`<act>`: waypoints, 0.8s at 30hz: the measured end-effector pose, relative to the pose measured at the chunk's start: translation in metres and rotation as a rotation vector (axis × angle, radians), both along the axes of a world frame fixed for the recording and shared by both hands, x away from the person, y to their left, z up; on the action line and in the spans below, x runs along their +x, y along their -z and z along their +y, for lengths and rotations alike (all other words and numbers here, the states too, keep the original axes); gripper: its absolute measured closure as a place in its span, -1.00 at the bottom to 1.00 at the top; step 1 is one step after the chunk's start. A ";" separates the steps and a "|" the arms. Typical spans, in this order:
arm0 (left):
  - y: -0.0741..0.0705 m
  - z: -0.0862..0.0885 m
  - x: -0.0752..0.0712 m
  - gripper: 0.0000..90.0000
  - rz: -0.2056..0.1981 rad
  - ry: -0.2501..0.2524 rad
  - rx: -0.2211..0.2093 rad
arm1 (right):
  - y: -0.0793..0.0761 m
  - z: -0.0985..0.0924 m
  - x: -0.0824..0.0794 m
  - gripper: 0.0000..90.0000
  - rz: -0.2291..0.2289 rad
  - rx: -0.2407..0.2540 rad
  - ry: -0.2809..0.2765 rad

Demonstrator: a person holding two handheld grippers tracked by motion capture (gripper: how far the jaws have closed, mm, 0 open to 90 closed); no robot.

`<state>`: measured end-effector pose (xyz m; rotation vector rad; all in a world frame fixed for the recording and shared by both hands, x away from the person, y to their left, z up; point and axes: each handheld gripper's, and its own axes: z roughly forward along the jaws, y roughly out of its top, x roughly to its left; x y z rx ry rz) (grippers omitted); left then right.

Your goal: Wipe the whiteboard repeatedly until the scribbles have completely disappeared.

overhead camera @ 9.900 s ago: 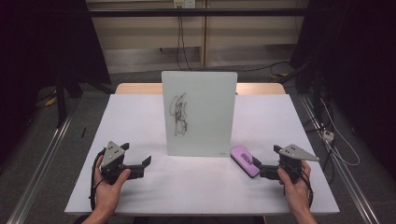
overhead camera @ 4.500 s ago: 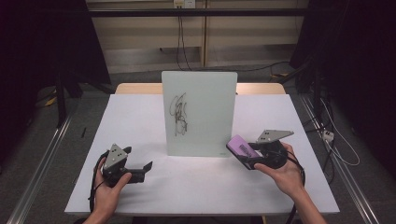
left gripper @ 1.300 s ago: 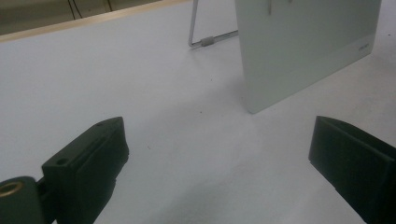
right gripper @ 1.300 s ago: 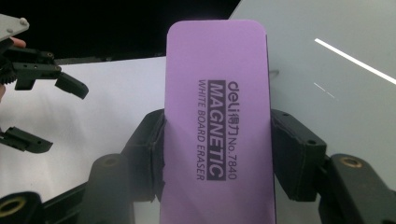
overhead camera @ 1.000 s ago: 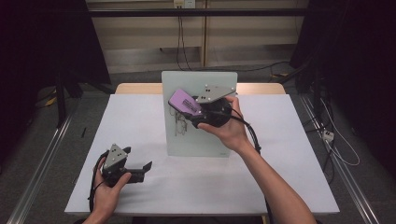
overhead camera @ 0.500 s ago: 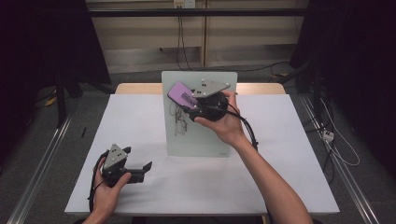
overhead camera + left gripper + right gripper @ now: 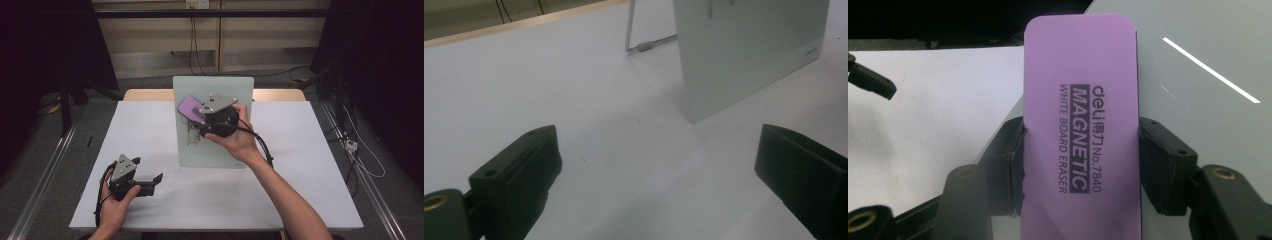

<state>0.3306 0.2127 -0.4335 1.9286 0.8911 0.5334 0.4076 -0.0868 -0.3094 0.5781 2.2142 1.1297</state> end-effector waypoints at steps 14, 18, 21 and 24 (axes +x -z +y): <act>0.000 0.000 0.000 -0.90 -0.002 0.003 0.005 | 0.025 0.007 -0.009 -0.07 0.033 -0.024 -0.014; 0.000 -0.001 0.000 -0.90 -0.002 0.001 0.005 | 0.033 0.010 -0.011 -0.07 0.047 -0.036 -0.024; 0.000 -0.001 0.000 -0.90 -0.003 0.002 0.005 | 0.038 0.012 -0.012 -0.07 0.057 -0.043 -0.032; 0.000 -0.001 0.000 -0.90 -0.002 0.001 0.005 | 0.042 0.013 -0.013 -0.07 0.067 -0.045 -0.038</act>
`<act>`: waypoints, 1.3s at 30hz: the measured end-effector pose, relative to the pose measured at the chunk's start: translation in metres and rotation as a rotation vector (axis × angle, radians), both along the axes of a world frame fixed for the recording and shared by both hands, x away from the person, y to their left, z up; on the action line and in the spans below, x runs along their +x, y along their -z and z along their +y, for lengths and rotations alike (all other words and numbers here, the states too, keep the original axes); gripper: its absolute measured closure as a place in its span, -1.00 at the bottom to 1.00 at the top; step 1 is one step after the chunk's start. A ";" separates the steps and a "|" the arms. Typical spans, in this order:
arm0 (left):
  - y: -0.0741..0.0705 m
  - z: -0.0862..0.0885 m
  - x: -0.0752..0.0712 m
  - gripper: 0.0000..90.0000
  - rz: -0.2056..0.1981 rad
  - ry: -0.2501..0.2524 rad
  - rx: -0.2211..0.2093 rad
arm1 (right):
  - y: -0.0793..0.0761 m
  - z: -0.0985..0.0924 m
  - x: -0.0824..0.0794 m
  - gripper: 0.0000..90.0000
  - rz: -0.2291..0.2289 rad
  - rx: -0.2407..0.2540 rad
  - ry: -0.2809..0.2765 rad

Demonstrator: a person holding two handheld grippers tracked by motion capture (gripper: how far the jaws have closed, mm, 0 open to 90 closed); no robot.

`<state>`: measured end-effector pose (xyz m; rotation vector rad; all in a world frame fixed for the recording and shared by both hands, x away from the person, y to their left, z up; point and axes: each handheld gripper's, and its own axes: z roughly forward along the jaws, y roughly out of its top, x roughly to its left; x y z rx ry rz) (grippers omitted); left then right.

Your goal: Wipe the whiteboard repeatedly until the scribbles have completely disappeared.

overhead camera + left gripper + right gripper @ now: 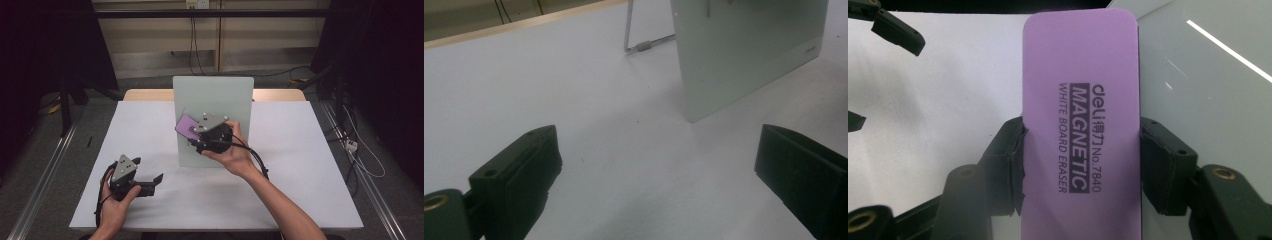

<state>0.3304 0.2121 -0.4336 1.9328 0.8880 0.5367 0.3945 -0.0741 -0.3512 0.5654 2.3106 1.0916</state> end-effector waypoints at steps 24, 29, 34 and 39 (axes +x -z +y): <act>0.000 0.001 0.001 -0.90 0.001 0.001 -0.003 | -0.052 -0.007 0.018 -0.07 -0.067 0.072 0.062; 0.000 0.001 0.001 -0.90 0.001 0.002 0.001 | -0.051 -0.003 0.018 -0.07 -0.077 0.049 0.060; 0.000 0.000 0.000 -0.90 0.002 0.002 -0.002 | -0.034 0.003 0.012 -0.07 -0.062 0.026 0.042; 0.000 0.000 0.000 -0.90 0.003 0.001 0.000 | -0.021 0.008 0.008 -0.07 -0.038 0.010 0.023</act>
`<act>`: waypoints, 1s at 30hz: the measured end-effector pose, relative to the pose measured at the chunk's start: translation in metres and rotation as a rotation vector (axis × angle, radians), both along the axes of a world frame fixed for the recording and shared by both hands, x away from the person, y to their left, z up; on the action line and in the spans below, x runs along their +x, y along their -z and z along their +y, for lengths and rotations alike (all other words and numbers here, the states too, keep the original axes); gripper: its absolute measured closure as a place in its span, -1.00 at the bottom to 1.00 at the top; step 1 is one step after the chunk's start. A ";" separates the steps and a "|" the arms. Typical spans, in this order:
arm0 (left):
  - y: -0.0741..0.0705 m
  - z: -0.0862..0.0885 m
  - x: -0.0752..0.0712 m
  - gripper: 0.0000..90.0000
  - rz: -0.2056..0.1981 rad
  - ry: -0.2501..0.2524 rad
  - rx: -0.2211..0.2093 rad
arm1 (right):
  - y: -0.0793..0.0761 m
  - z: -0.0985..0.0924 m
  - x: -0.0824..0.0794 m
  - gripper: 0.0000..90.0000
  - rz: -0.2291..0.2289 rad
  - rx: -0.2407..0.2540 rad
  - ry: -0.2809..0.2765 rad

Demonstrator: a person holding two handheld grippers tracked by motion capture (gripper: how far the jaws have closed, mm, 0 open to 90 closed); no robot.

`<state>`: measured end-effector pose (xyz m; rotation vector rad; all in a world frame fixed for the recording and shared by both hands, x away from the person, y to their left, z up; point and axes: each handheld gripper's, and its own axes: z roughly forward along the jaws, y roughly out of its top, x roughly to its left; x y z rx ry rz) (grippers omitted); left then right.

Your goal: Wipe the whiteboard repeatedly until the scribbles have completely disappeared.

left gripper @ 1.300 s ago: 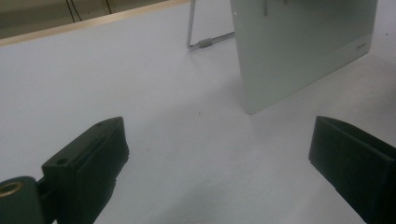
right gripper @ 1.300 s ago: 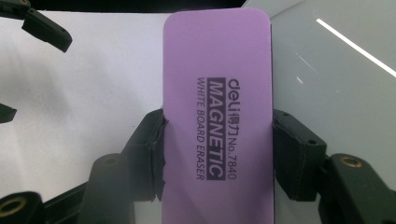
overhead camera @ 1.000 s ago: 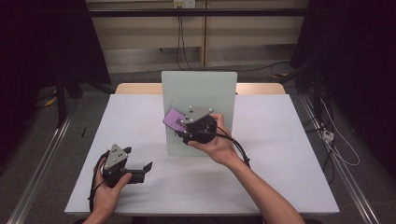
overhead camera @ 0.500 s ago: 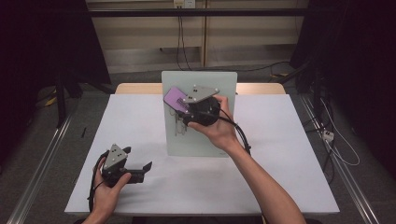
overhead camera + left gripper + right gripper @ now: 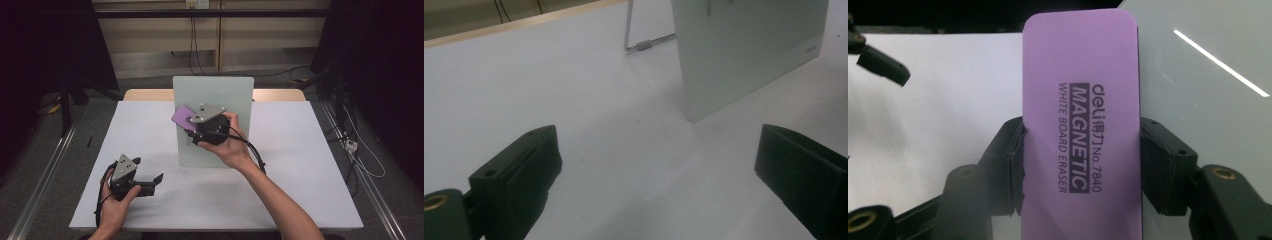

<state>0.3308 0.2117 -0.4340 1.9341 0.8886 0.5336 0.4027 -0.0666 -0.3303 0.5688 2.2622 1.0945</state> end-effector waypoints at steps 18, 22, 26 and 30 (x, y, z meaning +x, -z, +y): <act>-0.001 0.001 0.000 -0.90 -0.004 -0.001 0.001 | -0.005 -0.014 0.000 -0.07 -0.005 0.039 0.015; -0.001 0.001 0.000 -0.90 -0.005 0.001 0.002 | -0.027 -0.030 0.005 -0.07 -0.042 0.085 0.059; -0.001 0.001 0.000 -0.90 -0.006 0.004 0.006 | -0.035 -0.033 0.008 -0.07 -0.057 0.070 0.072; -0.001 0.001 0.000 -0.90 -0.009 0.003 0.006 | -0.028 -0.027 0.005 -0.07 -0.060 0.040 0.068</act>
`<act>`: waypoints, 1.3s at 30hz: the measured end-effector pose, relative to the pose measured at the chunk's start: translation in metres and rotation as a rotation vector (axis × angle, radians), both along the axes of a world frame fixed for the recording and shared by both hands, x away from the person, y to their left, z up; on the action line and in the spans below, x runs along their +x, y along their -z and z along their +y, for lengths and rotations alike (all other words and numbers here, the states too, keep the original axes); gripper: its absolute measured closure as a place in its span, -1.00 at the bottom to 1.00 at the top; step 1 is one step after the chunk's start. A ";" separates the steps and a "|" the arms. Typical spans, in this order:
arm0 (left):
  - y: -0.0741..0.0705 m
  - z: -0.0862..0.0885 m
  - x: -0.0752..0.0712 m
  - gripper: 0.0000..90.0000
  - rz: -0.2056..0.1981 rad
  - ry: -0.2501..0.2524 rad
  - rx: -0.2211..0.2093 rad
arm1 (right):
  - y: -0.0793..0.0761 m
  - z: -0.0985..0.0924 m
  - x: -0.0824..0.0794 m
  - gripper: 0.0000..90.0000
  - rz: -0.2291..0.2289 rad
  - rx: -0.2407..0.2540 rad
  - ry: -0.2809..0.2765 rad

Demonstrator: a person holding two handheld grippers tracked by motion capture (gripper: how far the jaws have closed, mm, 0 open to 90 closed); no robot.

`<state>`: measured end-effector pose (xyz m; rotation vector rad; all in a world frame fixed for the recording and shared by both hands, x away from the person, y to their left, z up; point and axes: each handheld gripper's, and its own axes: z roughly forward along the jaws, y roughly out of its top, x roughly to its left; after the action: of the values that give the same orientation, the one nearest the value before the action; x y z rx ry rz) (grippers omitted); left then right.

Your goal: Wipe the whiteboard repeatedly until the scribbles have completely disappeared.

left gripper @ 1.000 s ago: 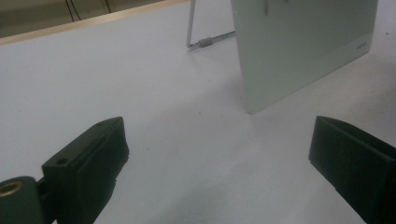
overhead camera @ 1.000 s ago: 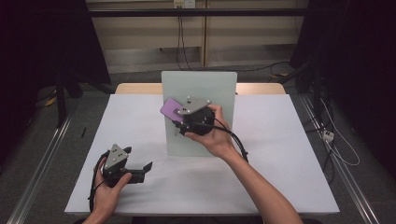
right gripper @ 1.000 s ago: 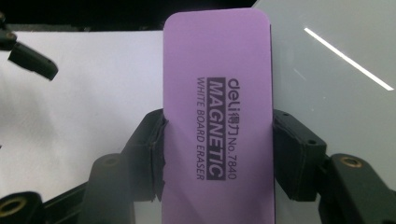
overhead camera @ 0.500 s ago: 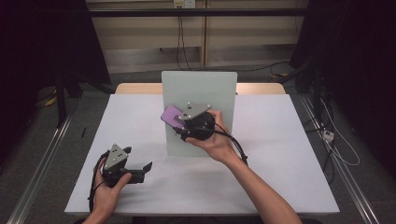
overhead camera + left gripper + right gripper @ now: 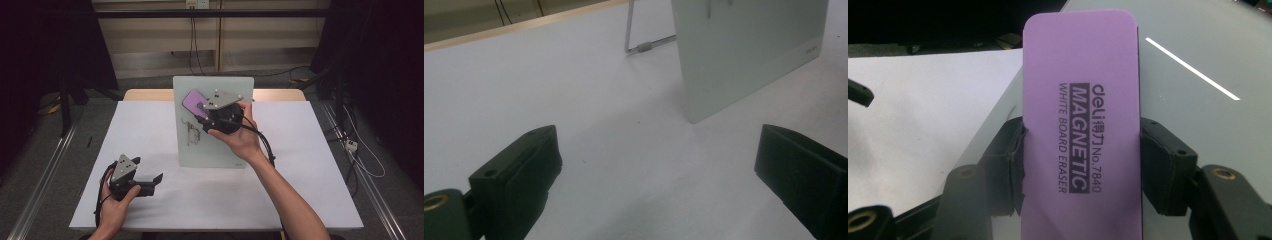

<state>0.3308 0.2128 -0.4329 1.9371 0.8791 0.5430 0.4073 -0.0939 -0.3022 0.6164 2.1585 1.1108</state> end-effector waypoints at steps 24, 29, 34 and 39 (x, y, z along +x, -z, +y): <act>0.000 -0.002 0.000 -0.90 0.002 0.003 0.005 | 0.067 0.035 -0.021 -0.07 0.084 -0.134 -0.103; 0.000 -0.001 0.000 -0.90 0.003 0.002 0.002 | 0.064 0.034 -0.017 -0.07 0.102 -0.117 -0.110; 0.000 0.000 0.000 -0.90 -0.001 0.003 0.001 | 0.047 0.032 -0.008 -0.07 0.078 -0.089 -0.075; 0.000 0.000 0.000 -0.90 0.002 0.003 -0.001 | 0.026 0.026 -0.004 -0.07 0.038 -0.072 -0.034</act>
<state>0.3308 0.2131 -0.4331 1.9378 0.8778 0.5385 0.4035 -0.0683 -0.3280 0.5746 2.2389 1.0416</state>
